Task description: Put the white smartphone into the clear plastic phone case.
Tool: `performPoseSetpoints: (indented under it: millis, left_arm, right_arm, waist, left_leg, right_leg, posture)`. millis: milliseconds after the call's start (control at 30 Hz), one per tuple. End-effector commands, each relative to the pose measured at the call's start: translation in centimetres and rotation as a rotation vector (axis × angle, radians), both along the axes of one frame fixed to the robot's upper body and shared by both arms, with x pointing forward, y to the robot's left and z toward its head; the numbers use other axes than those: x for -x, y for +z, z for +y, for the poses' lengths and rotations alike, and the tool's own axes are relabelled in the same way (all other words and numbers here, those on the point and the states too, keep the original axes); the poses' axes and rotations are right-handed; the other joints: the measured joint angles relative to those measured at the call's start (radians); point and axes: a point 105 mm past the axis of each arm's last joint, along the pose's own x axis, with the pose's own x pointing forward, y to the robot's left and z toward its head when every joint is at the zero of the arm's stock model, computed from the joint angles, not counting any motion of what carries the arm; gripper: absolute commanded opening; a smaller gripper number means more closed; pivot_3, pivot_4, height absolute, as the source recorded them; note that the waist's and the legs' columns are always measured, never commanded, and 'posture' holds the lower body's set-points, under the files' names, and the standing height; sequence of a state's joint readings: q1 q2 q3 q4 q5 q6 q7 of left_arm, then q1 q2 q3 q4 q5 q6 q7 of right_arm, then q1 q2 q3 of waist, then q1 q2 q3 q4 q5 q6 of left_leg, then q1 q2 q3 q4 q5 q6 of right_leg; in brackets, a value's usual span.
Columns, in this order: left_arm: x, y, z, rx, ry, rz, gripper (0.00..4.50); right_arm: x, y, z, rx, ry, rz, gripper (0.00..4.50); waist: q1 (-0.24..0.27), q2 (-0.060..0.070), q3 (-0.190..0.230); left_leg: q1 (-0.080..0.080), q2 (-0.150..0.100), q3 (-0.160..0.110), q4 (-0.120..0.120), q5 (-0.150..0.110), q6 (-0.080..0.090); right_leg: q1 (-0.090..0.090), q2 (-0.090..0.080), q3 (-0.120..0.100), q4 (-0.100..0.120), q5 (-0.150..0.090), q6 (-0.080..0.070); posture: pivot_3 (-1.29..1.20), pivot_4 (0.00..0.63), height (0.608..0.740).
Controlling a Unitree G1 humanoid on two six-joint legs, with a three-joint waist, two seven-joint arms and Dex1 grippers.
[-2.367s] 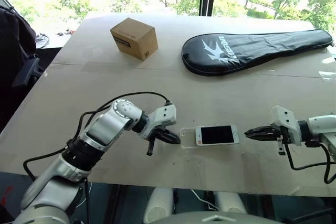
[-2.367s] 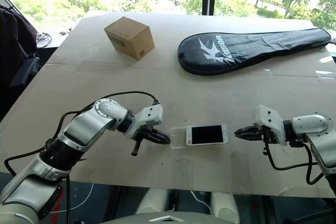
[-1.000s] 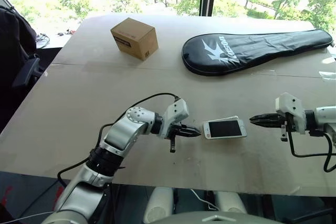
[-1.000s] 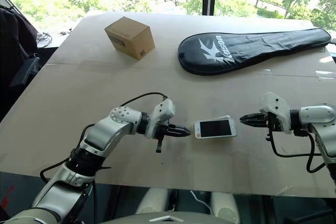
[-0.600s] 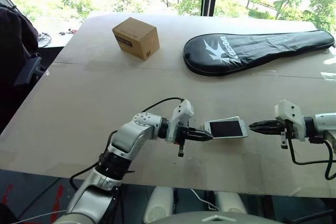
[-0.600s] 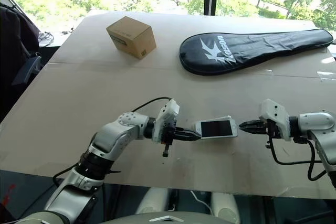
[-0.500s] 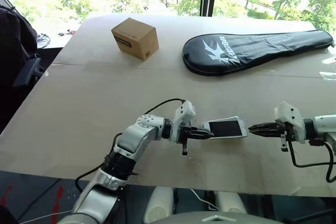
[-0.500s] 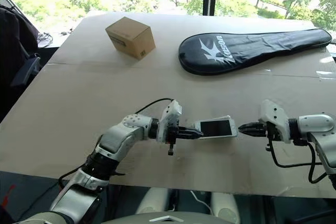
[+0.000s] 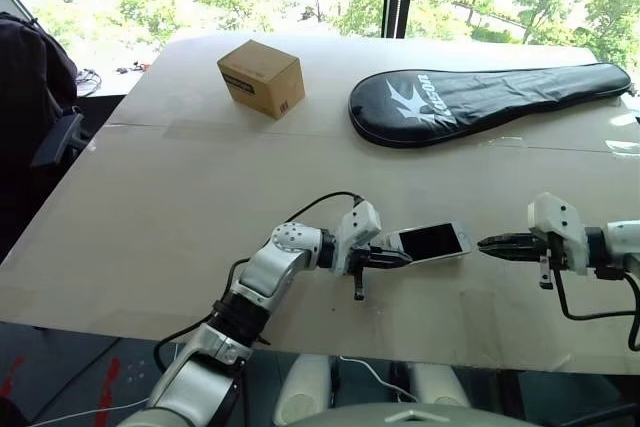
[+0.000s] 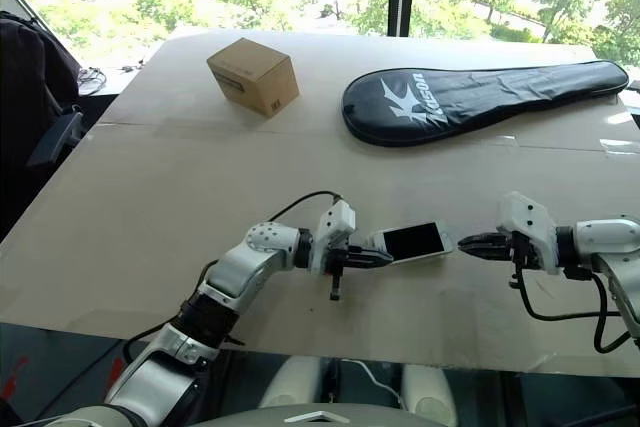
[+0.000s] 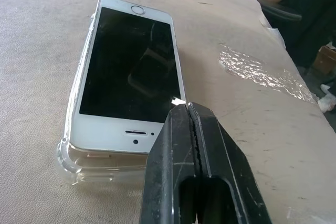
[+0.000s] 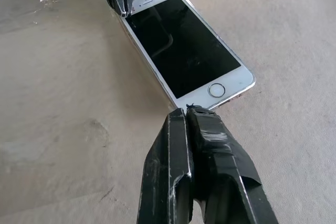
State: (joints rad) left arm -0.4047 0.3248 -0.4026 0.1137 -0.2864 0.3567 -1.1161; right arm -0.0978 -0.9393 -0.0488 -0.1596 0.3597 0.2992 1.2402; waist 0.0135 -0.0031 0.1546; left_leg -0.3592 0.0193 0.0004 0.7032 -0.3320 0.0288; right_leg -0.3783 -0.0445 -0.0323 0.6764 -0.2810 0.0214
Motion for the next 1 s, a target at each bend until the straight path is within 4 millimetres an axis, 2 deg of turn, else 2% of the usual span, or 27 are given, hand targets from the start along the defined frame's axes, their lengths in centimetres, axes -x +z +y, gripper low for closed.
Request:
performPoseSetpoints:
  millis: [33, 133, 300, 433, 533, 600, 833, 900, 1000]
  left_arm:
    - [-0.2, -0.4, 0.7, -0.043, 0.042, 0.004, 0.0]
    - [-0.3, 0.9, 1.0, -0.041, 0.03, -0.03, 0.0]
    - [-0.3, 1.0, 1.3, -0.06, 0.036, -0.037, 0.0]
    - [-0.4, 0.4, 1.5, -0.093, 0.036, -0.041, 0.0]
    - [-0.4, 0.4, 1.6, -0.093, 0.044, -0.037, 0.0]
    - [-0.5, 0.3, 1.8, -0.099, 0.047, -0.037, 0.0]
    - [-0.8, 0.6, 2.4, -0.105, 0.058, -0.049, 0.0]
    - [-1.1, 1.1, 2.4, -0.09, 0.066, -0.057, 0.0]
    - [-1.8, 3.1, 2.0, -0.005, 0.091, -0.061, 0.0]
  right_arm:
    - [-0.7, 1.4, 0.9, -0.04, 0.025, -0.063, 0.06]
    - [-1.2, 1.9, 2.0, -0.134, 0.029, -0.063, 0.06]
    - [-1.9, 0.8, 2.8, -0.209, 0.029, -0.05, 0.06]
    - [-2.6, -2.5, 1.4, -0.143, -0.03, -0.016, 0.06]
    - [-2.0, -5.7, 0.4, -0.092, -0.051, 0.059, 0.06]
    - [-1.6, -6.9, 0.2, -0.091, -0.05, 0.091, 0.06]
    - [-1.8, -7.6, 1.2, -0.16, -0.061, 0.133, 0.06]
    - [-1.9, -7.6, 1.5, -0.178, -0.065, 0.136, 0.06]
    - [-1.6, -8.0, 1.7, -0.173, -0.052, 0.149, 0.06]
  waist:
    - [0.0, 0.0, 0.0]
    - [0.0, 0.0, 0.001]
    - [0.0, 0.0, 0.001]
    - [0.001, 0.0, 0.001]
    - [-0.001, 0.0, 0.0]
    - [-0.001, -0.002, -0.001]
    - [-0.003, -0.012, -0.007]
    - [-0.005, -0.012, -0.008]
    - [-0.008, -0.013, -0.008]
  left_leg:
    - [0.0, 0.0, 0.0, 0.0, 0.0, 0.0]
    - [-0.001, 0.0, -0.001, 0.0, 0.001, -0.001]
    - [-0.002, 0.0, -0.001, 0.0, 0.001, -0.002]
    - [-0.002, 0.0, -0.001, 0.0, 0.001, -0.002]
    - [-0.001, 0.0, -0.001, 0.0, 0.001, -0.002]
    - [0.0, 0.0, -0.001, 0.0, 0.001, -0.001]
    - [0.004, 0.0, -0.001, 0.0, 0.0, 0.0]
    - [0.005, 0.001, -0.001, 0.0, 0.0, 0.0]
    - [0.006, 0.001, -0.001, -0.001, 0.0, 0.0]
  right_leg:
    - [0.0, 0.0, 0.0, 0.0, 0.0, 0.0]
    - [-0.001, 0.0, 0.0, 0.0, 0.0, 0.0]
    - [-0.001, 0.0, -0.001, 0.0, 0.0, 0.0]
    - [-0.001, -0.001, -0.001, -0.001, 0.0, 0.0]
    - [-0.001, 0.0, -0.001, -0.001, 0.0, 0.0]
    - [0.0, 0.0, -0.001, -0.001, 0.0, 0.0]
    - [0.003, -0.001, 0.0, 0.0, 0.0, 0.0]
    - [0.005, -0.001, 0.0, 0.0, 0.0, 0.0]
    - [0.005, -0.002, 0.0, 0.0, 0.0, -0.001]
  posture:
    - [0.0, 0.15, 0.738]
    - [0.0, 0.15, 0.738]
    - [0.0, 0.15, 0.738]
    - [0.0, 0.15, 0.738]
    - [0.0, 0.15, 0.738]
    - [0.0, 0.15, 0.738]
    - [0.0, 0.15, 0.738]
    - [0.0, 0.15, 0.738]
    - [0.0, 0.15, 0.738]
